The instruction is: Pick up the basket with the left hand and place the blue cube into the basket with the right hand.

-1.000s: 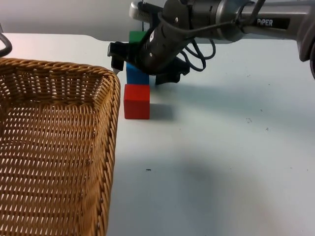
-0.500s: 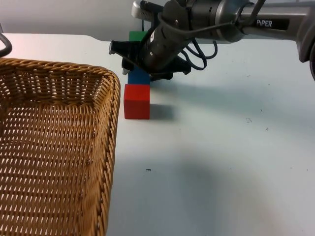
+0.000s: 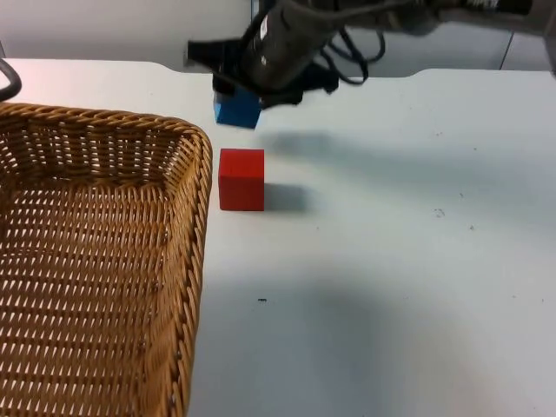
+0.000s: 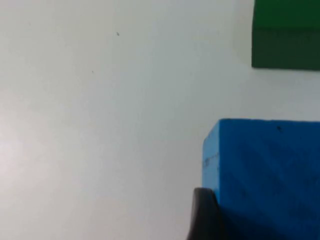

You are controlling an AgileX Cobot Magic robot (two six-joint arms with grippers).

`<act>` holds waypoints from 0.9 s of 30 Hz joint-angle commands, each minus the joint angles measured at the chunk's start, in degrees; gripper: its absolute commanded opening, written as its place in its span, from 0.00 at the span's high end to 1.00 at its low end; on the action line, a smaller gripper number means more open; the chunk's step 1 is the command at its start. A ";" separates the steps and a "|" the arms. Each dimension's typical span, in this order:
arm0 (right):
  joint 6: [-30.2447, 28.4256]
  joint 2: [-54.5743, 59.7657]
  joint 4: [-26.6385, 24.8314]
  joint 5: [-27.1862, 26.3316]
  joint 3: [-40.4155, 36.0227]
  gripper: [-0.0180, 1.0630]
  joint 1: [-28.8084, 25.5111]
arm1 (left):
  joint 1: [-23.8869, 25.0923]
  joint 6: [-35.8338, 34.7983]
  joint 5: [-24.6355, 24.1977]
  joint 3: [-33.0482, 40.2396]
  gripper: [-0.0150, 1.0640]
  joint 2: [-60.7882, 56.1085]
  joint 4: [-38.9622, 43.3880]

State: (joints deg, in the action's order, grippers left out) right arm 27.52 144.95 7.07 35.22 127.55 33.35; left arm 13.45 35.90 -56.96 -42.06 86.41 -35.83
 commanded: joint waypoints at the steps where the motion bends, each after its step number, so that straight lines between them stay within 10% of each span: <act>1: -1.38 -3.27 2.21 0.65 0.08 0.99 0.42 | 0.27 -0.09 -0.56 0.05 0.99 -0.30 -1.35; 9: -14.60 -12.94 0.38 7.60 0.08 0.99 0.42 | 0.27 -0.36 1.49 0.05 0.99 4.06 -1.35; 16: -37.07 -18.05 -20.14 17.82 -0.03 0.99 0.92 | 0.15 0.26 3.85 -0.83 0.99 9.64 -2.44; 27: -40.01 -18.27 -21.07 22.21 -4.91 0.99 7.98 | 0.15 0.37 3.58 -5.38 0.99 12.99 -3.02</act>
State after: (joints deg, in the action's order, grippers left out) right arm -11.40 127.56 -13.21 57.46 124.64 39.56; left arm 13.45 35.92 -52.47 -46.48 98.83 -37.43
